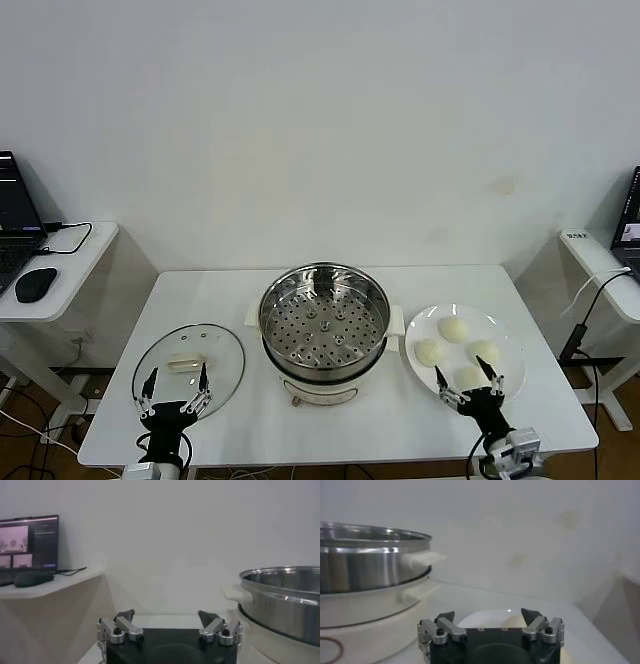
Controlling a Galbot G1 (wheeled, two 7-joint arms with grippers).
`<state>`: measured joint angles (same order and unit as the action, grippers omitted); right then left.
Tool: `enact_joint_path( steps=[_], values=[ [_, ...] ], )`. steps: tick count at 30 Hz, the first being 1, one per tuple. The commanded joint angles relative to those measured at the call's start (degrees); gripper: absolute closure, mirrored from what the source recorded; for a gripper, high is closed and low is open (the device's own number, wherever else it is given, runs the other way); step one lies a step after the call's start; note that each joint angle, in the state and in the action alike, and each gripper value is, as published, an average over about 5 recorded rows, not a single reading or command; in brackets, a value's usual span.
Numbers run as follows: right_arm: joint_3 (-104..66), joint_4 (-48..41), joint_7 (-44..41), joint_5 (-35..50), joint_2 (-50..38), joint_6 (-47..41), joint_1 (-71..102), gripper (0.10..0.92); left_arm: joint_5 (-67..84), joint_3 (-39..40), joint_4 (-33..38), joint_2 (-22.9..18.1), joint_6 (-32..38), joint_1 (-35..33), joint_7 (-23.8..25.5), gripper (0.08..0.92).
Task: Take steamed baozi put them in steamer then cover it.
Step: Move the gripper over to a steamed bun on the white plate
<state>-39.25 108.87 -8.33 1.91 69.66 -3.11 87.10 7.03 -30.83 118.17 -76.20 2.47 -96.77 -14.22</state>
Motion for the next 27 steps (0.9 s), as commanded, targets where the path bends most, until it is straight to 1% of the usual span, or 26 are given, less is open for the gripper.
enact_joint_path(
  steps=[1, 2, 4, 7, 10, 13, 17, 21, 27],
  values=[
    [-1.03, -4.27, -2.55, -18.01, -8.53, -2.92, -9.61, 0.203, -3.89, -0.5, 0.43, 0.63, -3.8, 1.09, 0.69, 0.177],
    [-0.85, -5.03, -3.38, -19.8, -9.55, -2.98, -10.77, 0.203, -4.24, -0.52, 0.42, 0.66, -3.75, 1.12, 0.73, 0.177],
    [-0.07, -7.91, -6.76, -26.3, -13.31, -3.17, -15.2, 0.203, -5.43, -0.57, 0.38, 0.72, -3.56, 1.23, 0.77, 0.177],
    [1.99, -12.09, -13.07, -32.84, -18.02, -2.83, -21.79, 0.203, -6.75, -0.59, 0.33, 0.58, -3.19, 1.18, 0.78, 0.177],
    [5.64, -16.18, -19.92, -36.29, -21.84, -2.1, -28.15, 0.203, -7.78, -0.48, 0.19, 0.29, -2.84, 0.99, 0.7, 0.177],
    [11.54, -20.54, -25.87, -37.87, -25.46, -1.12, -35.15, 0.203, -9.2, -0.43, -0.24, 0.01, -2.21, 0.93, 0.55, 0.177],
    [20.99, -25.07, -33.31, -36.2, -29.97, -0.64, -45.18, 0.203, -9.85, -0.64, -0.6, -0.04, -1.87, 0.91, 0.42, 0.177],
    [32.93, -29.48, -40.71, -31.92, -33.0, -0.53, -55.13, 0.203, -10.02, -1.0, -0.68, 0.11, -1.83, 0.87, 0.3, 0.177],
    [51.56, -35.91, -48.38, -23.51, -33.5, -0.24, -70.69, 0.203, -10.44, -1.38, -0.87, 0.27, -1.55, 0.71, 0.14, 0.177]
  ],
)
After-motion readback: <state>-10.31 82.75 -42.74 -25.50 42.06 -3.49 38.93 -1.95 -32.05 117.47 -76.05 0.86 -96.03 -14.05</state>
